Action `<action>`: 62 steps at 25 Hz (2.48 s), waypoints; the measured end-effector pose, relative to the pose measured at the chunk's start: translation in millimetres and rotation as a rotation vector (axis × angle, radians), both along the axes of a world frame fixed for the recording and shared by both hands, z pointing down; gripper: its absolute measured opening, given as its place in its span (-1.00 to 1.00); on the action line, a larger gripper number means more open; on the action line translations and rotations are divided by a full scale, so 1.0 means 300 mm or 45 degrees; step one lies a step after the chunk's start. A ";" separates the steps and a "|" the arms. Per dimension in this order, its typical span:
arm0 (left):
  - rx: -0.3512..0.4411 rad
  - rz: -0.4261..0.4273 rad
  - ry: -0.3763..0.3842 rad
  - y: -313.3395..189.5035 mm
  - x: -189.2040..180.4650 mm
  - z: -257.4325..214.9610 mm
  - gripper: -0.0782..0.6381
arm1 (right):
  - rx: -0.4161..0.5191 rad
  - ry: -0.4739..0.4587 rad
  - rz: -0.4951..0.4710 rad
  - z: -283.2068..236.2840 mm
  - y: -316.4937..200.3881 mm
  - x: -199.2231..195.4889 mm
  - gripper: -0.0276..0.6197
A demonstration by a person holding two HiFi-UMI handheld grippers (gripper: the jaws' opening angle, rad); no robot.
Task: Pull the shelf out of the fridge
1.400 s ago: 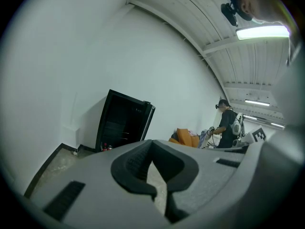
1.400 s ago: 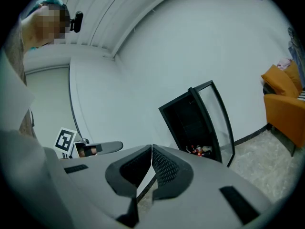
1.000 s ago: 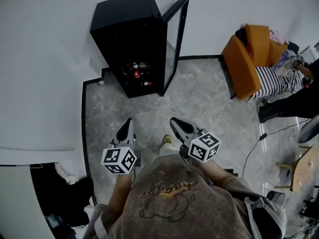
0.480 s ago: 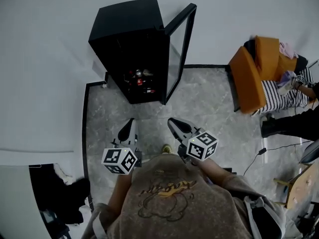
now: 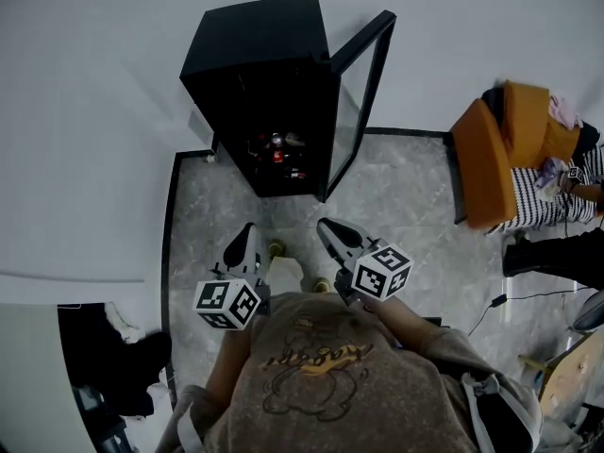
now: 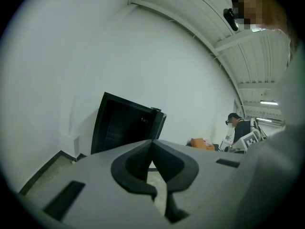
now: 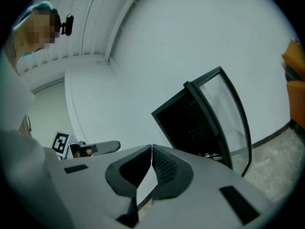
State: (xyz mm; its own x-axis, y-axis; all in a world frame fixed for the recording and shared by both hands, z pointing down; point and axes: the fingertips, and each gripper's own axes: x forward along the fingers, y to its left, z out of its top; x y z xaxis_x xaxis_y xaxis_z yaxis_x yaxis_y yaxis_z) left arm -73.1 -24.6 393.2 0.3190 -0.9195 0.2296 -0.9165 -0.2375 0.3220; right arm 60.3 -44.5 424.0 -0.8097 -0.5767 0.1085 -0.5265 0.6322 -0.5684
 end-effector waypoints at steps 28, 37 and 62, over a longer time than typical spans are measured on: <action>0.043 0.078 0.122 -0.550 -0.196 0.043 -0.77 | 0.027 -0.095 0.099 0.006 -0.518 -0.215 -0.85; -0.016 0.095 0.163 -0.641 -0.221 0.166 -0.77 | -0.055 -0.119 0.136 0.125 -0.617 -0.269 -0.85; -0.240 0.126 0.490 -0.931 -0.228 0.597 -0.76 | -0.378 -0.240 0.332 0.588 -0.874 -0.327 -0.84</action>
